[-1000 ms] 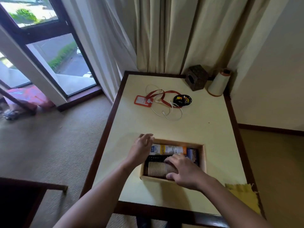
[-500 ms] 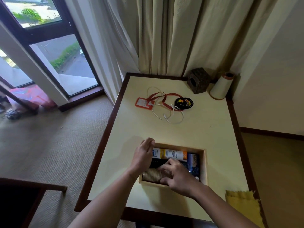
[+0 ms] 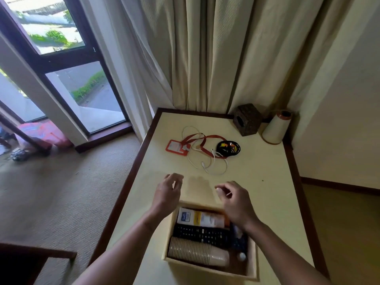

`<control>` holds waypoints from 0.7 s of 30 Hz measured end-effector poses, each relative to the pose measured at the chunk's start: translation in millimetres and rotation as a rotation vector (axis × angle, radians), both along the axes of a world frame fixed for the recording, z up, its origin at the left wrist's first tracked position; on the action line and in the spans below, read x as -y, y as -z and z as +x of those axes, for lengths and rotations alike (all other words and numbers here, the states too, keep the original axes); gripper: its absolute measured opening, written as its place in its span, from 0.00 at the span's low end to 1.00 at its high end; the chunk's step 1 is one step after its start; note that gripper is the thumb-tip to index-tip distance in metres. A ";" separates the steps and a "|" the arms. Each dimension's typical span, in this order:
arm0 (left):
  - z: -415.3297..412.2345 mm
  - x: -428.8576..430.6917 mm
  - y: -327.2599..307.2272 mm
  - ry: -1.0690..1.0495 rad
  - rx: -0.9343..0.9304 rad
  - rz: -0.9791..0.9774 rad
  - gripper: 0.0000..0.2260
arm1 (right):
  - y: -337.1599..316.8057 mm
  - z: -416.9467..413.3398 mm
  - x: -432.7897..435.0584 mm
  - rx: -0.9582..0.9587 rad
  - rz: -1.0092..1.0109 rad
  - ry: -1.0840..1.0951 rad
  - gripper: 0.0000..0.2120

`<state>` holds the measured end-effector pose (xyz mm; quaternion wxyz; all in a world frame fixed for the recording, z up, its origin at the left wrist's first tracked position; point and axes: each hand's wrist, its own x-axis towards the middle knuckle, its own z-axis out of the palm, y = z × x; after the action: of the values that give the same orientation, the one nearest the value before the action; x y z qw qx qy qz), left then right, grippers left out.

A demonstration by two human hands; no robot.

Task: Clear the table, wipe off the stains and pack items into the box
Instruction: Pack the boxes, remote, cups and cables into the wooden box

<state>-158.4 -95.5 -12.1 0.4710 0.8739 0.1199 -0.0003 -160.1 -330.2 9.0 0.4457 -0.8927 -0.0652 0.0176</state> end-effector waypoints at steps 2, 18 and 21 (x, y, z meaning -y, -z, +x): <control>23.7 -5.6 -7.7 0.025 0.014 0.068 0.09 | -3.5 33.9 2.3 -0.022 -0.017 0.067 0.05; 241.8 -67.9 62.9 0.465 -0.208 0.686 0.28 | 47.4 277.4 -12.1 -0.141 -0.797 0.006 0.16; 259.2 -73.8 61.6 0.548 -0.256 0.757 0.30 | 60.3 289.8 -11.1 -0.128 -1.042 -0.124 0.15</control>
<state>100.8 -21.6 -73.8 0.0840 0.9763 -0.0662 -0.1883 129.7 -319.0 -51.3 -0.0558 -0.9874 -0.0732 0.1287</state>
